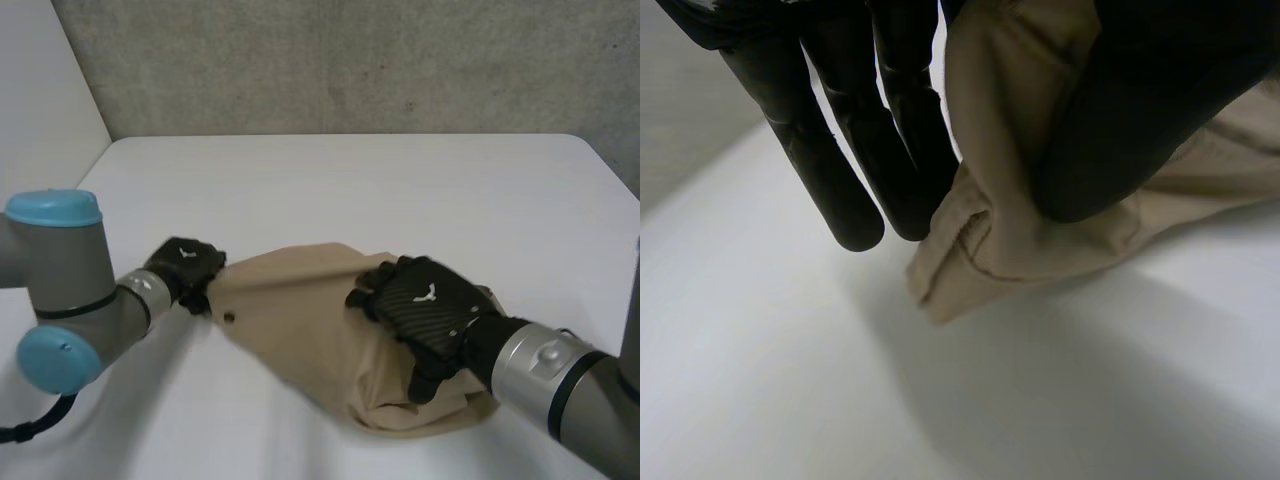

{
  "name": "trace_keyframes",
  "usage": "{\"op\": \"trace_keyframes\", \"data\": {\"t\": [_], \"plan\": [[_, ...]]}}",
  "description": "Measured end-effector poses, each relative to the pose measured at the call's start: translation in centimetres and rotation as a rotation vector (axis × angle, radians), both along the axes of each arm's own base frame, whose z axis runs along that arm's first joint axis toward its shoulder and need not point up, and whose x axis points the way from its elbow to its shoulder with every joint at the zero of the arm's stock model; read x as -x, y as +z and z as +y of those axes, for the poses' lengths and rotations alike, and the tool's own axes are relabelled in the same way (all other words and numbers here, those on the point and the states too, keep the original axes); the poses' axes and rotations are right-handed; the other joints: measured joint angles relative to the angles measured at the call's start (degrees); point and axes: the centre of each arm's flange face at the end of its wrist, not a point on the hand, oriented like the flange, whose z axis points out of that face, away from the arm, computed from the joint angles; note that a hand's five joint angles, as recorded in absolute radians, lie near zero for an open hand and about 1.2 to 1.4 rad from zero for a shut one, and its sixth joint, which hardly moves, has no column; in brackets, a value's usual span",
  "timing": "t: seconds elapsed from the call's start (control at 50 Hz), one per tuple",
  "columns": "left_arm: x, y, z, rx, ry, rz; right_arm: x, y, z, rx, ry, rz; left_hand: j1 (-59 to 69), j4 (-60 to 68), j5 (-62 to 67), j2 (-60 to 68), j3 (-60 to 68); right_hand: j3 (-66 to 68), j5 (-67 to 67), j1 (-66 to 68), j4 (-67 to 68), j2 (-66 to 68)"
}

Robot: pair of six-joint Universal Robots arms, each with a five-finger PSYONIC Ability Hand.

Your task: Fold the shorts.

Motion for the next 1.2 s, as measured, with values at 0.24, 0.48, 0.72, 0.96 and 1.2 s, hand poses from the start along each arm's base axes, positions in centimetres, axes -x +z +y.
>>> {"op": "trace_keyframes", "data": {"t": [0.24,0.48,0.72,0.96,1.2], "plan": [[-3.3,13.1,-8.8,0.641,0.391,0.050,2.6,1.3,-3.7,0.026,-0.176,-0.054,0.04,1.14,0.00,0.46,0.65,0.00,0.00,0.00,-1.08,0.00],[5.1,20.7,-6.1,0.870,0.149,0.318,3.6,1.0,-4.9,0.010,-0.238,-0.085,0.40,1.18,0.00,1.32,2.56,0.00,0.00,0.00,-1.08,0.00],[18.8,9.0,7.2,0.507,-0.495,0.384,6.1,0.7,-7.6,0.018,-0.361,-0.106,0.40,1.91,0.01,1.40,2.73,0.00,0.00,0.00,-1.08,0.00],[19.8,3.6,17.5,0.330,-0.713,0.273,9.5,1.4,-11.0,0.059,-0.507,-0.152,-38.76,-41.53,-39.09,-40.94,-39.48,0.00,0.00,0.00,-1.08,0.00],[13.5,11.5,11.5,0.521,-0.400,0.254,9.0,2.5,-12.8,0.057,-0.521,-0.216,-45.16,-49.18,-46.99,-48.70,-47.72,0.00,0.00,0.00,-1.08,0.00]]}}
